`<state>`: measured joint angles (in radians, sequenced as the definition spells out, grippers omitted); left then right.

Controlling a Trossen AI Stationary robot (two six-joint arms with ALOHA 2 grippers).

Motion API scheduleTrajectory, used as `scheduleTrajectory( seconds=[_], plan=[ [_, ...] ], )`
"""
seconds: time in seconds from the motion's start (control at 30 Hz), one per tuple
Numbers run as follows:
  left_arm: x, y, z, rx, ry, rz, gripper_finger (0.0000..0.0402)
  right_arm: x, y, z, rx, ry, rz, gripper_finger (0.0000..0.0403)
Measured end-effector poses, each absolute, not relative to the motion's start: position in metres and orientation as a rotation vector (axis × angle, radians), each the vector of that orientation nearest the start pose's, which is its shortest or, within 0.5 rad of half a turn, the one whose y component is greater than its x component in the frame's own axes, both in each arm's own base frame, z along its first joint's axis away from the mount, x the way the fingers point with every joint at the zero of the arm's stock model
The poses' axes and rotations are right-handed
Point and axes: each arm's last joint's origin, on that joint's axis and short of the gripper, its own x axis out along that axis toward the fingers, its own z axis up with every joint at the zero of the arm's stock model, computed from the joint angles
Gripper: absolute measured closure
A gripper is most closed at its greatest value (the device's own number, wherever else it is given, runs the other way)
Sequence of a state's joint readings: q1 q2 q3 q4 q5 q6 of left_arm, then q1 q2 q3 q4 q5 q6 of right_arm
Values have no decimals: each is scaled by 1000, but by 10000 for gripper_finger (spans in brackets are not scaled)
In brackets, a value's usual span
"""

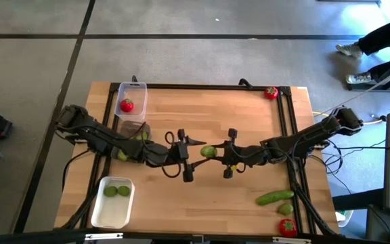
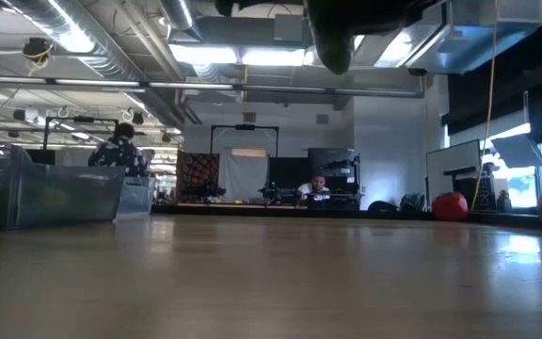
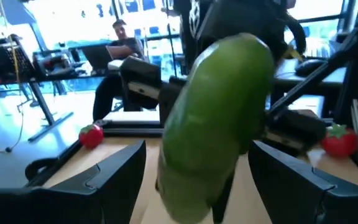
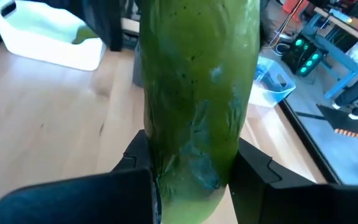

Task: Sort produce into baskets
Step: Put the top bitter melon into the black bin

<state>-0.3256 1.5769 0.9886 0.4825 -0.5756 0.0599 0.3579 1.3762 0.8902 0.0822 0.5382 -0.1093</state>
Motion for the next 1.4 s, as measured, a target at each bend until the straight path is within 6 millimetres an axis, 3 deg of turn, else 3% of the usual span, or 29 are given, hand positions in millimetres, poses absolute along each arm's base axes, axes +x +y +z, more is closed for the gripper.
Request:
scheduleTrajectory(
  seconds=[0.23,0.53,0.63,0.73,0.9,1.1,1.4],
  plan=[
    [340,-102,273,122,49,214,128,290,90,262,-280,364,-163,306],
    [339,-105,273,154,49,208,242,290,92,261,-275,368,-126,306],
    [339,-105,273,158,53,206,255,290,92,261,-275,370,-121,302],
    [339,-106,273,163,54,204,255,290,92,261,-273,365,-120,275],
    [336,-107,275,187,71,188,239,287,92,262,-268,379,-113,198],
    [311,-111,291,197,149,216,235,264,93,269,-224,464,-112,142],
    [251,-93,304,-44,409,297,234,243,85,259,-121,661,-183,132]
  ],
)
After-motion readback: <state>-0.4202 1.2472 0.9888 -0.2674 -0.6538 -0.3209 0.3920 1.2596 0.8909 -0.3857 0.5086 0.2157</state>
